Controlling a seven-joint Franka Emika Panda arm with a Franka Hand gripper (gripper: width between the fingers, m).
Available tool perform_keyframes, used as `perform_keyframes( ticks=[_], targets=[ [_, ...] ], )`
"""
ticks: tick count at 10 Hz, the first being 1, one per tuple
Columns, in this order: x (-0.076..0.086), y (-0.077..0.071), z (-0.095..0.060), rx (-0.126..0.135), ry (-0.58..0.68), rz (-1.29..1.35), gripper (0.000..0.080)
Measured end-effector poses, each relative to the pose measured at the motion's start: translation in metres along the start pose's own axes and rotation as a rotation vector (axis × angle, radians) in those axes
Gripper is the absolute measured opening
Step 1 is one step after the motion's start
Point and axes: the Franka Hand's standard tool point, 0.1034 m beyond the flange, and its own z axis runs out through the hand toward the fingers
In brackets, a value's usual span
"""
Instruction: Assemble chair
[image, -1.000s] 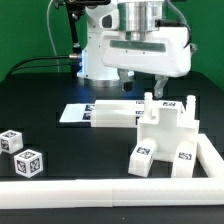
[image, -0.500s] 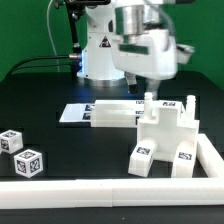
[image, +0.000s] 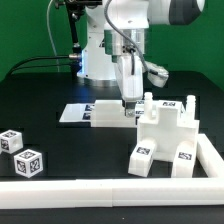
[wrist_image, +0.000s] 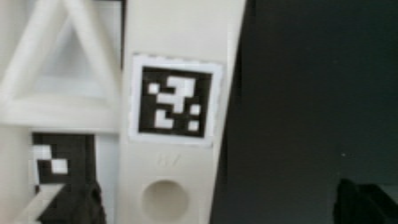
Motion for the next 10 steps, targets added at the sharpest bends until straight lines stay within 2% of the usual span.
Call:
perform_keyframes(
  ticks=[1, 2, 8, 9, 10],
  targets=[
    [-0.007, 0.003, 0.004, 0.001, 0.003, 0.001, 0.0649],
    [-0.012, 0.009, 0.009, -0.008, 0.006, -0.006, 0.0649],
    [-0.008, 0.01, 0.012, -0.008, 0.018, -0.055, 0.0649],
    [-0.007, 0.01, 0.011, -0.006, 0.017, -0.071, 0.0649],
    [0.002, 0.003, 0.003, 0.016, 0.01, -0.08, 0.0649]
  ],
)
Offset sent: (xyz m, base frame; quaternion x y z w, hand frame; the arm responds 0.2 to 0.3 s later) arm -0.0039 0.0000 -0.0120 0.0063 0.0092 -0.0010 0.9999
